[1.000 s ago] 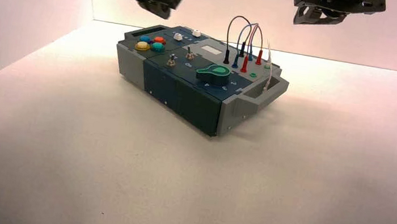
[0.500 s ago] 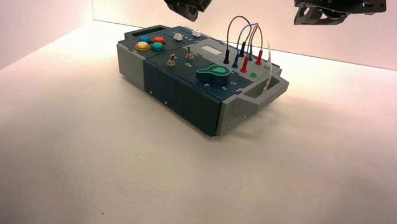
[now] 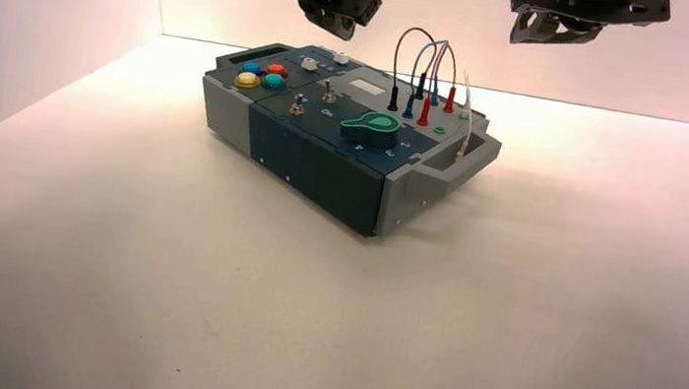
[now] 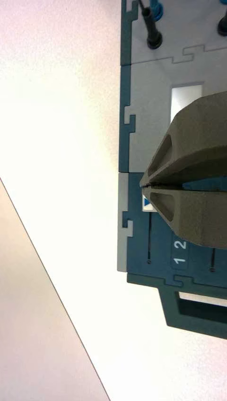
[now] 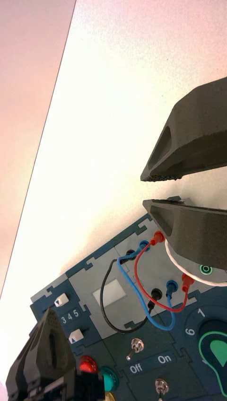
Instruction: Move the top slider to position 2.
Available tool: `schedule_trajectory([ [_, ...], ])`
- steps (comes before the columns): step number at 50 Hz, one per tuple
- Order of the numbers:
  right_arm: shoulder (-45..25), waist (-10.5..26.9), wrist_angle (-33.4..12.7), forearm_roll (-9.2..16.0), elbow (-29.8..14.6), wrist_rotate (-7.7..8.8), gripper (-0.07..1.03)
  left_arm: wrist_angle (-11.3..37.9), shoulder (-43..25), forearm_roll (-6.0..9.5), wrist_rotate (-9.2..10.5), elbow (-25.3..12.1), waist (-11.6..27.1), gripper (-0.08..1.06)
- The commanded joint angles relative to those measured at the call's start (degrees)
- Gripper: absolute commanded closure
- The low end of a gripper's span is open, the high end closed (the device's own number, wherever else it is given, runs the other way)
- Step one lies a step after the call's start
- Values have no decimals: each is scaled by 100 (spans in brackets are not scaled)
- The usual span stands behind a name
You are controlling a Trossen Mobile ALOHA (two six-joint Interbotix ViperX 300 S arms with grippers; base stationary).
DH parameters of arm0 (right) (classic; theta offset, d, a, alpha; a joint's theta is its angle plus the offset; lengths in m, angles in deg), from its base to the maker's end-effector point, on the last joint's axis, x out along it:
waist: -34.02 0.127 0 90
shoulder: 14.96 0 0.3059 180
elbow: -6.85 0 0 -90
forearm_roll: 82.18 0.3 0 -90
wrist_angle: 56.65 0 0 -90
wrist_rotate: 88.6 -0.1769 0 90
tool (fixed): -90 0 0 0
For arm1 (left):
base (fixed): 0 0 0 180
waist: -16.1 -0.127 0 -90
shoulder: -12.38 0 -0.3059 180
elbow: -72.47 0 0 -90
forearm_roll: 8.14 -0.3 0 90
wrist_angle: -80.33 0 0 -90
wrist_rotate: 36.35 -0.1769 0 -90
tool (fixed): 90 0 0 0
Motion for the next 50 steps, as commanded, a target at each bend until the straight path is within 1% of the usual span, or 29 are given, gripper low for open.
schedule_trajectory([
  [1, 105, -9, 62, -9, -62, 0, 73, 0, 44, 0, -35, -220, 18, 100],
  [17, 105, -9, 62, -9, -53, 0, 73, 44, -97, 0, -35, -290, 18, 100],
  [35, 105, -9, 62, -9, -53, 0, 73, 62, -369, 9, -26, -545, 18, 100],
  [50, 105, -9, 62, -9, -44, 0, 73, 70, -378, 9, -35, -527, 18, 100],
])
